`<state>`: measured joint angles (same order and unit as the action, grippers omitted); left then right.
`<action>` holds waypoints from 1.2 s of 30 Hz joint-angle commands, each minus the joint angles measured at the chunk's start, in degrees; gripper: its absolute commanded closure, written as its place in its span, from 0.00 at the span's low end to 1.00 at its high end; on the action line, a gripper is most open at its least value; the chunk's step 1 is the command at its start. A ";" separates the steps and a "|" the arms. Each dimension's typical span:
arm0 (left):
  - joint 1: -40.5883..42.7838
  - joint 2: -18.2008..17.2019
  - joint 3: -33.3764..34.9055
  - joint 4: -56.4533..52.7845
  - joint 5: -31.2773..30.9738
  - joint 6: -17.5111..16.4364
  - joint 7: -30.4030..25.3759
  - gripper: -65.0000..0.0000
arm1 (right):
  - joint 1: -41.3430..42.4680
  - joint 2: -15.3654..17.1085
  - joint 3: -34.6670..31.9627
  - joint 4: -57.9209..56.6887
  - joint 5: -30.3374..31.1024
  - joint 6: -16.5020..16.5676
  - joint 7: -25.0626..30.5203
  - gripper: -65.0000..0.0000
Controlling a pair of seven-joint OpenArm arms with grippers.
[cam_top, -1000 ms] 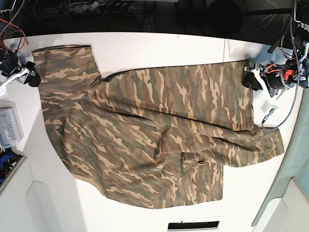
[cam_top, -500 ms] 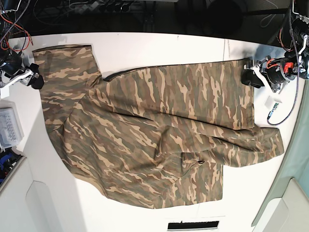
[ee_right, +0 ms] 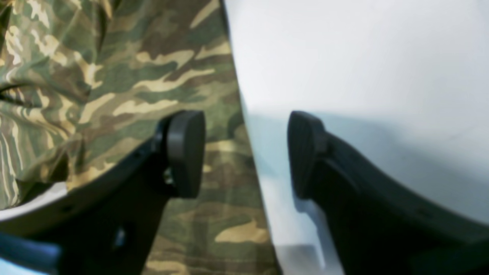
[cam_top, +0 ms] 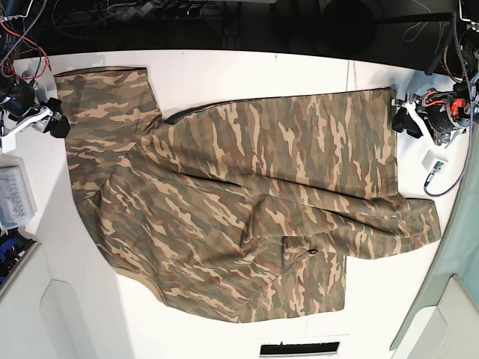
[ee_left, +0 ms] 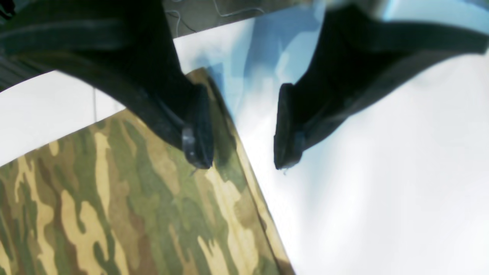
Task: Layout the t-shirt on the table in an organized manner, then fold the t-shirt properly
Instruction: 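Regrasp the shirt corners with both grippers, then lift the shirt with both grippers and pull it taut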
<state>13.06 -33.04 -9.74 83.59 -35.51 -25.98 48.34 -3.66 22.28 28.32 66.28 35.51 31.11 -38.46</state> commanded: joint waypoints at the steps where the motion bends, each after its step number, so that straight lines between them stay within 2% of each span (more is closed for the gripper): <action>1: 0.59 -1.09 -0.52 0.83 -0.20 -0.15 -0.50 0.54 | 0.13 1.07 0.07 0.46 -1.29 -0.26 -1.27 0.47; 6: 3.80 -1.09 -0.52 0.83 0.44 1.31 -0.55 0.54 | -0.02 0.98 0.04 0.46 -1.60 -0.20 -2.56 0.47; 9: 4.94 -0.52 -0.46 0.83 0.42 0.92 -0.52 0.54 | -0.04 0.55 0.04 0.46 0.66 0.76 -4.24 0.47; 12: 5.05 1.36 -0.46 0.83 0.52 -0.87 -0.50 0.54 | -0.04 -0.48 0.04 0.46 2.95 1.77 -6.21 0.47; 20: 5.05 7.10 -0.46 0.79 2.14 -0.87 -3.21 0.54 | -2.27 -4.74 0.04 0.48 4.61 2.16 -7.48 0.47; 21: 5.05 7.65 -0.46 0.79 2.21 -0.85 -3.54 0.54 | -2.78 -5.09 0.04 0.48 4.66 2.16 -7.48 0.47; 22: 5.05 8.13 -0.46 0.79 2.36 -0.87 -3.52 0.59 | -3.19 -5.38 0.04 0.48 4.76 2.19 -7.43 0.48; 24: 5.07 8.79 -0.33 0.79 3.10 -0.87 -3.52 0.80 | -4.13 -5.49 0.04 0.48 6.23 2.16 -7.15 0.60; 25: 5.07 8.76 -0.07 0.79 3.23 -0.87 -3.54 0.92 | -4.46 -5.44 0.04 0.50 7.06 2.16 -6.38 0.69; 26: 5.07 8.72 0.31 0.79 3.34 -0.90 -3.52 1.00 | -4.63 -5.40 0.07 0.52 7.56 2.14 -5.70 0.80; 28: 5.09 8.72 0.79 0.79 3.41 -1.03 -3.58 1.00 | -4.61 -5.14 0.13 0.55 8.26 2.16 -5.03 1.00; 30: 5.07 8.59 0.83 0.83 3.39 -3.06 -3.58 1.00 | -4.44 -4.61 0.28 0.83 9.11 2.14 -5.03 1.00; 36: 6.10 4.46 -0.20 5.70 3.15 -3.17 -3.56 1.00 | -4.63 -2.67 5.25 6.97 9.01 2.12 -5.35 1.00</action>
<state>19.27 -27.62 -9.15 88.40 -32.27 -29.15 45.74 -8.75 18.00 32.84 72.14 43.62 33.17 -45.12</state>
